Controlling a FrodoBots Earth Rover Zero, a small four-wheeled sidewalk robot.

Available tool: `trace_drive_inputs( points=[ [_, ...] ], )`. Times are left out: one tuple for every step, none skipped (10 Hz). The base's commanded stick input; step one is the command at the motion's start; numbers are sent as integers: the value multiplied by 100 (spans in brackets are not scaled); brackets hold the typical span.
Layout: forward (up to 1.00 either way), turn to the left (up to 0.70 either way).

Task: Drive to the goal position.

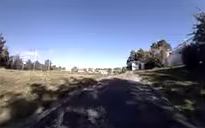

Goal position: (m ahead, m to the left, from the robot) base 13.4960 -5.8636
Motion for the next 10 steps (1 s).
trace_drive_inputs(
  points=[
    [100, -39],
    [100, -39],
    [100, -39],
    [100, -39],
    [100, -38],
    [100, -11],
    [100, 1],
    [100, 1],
    [100, 1],
    [100, 1]
  ],
)
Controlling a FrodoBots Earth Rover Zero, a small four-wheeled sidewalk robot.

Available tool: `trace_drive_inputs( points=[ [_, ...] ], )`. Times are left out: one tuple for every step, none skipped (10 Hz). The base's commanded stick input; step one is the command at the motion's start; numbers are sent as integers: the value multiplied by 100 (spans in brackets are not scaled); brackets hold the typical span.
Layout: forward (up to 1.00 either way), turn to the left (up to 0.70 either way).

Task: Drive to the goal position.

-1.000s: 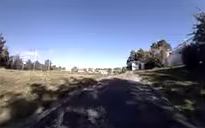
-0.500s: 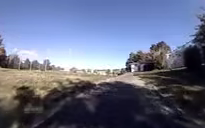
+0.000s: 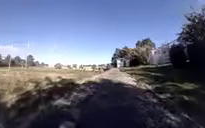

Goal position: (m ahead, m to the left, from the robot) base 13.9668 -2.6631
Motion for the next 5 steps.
trace_drive_inputs(
  points=[
    [100, 1],
    [100, 1],
    [100, 1],
    [100, 1],
    [100, 1]
  ],
)
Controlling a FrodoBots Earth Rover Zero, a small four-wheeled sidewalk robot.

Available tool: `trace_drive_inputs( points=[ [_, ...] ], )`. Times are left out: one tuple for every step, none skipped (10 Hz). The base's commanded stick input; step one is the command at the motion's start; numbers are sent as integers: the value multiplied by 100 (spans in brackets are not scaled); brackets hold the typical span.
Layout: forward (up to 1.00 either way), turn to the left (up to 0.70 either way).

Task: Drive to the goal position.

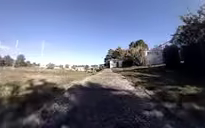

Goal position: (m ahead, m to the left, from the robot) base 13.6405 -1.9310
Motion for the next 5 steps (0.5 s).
trace_drive_inputs(
  points=[
    [100, 1],
    [100, 1],
    [100, 1],
    [100, 1],
    [100, 1]
  ],
)
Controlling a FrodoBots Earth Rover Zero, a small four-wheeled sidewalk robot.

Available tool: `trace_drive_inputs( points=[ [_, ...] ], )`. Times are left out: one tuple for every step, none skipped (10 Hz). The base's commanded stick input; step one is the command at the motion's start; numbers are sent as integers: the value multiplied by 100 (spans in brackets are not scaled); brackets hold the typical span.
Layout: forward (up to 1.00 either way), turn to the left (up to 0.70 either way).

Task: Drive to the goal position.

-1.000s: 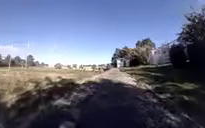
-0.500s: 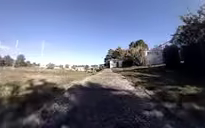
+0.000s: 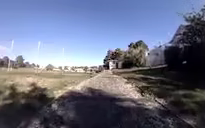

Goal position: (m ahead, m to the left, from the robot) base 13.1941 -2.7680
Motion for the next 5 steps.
trace_drive_inputs(
  points=[
    [100, 1],
    [100, 1],
    [100, 1],
    [100, 1],
    [100, 1]
  ],
)
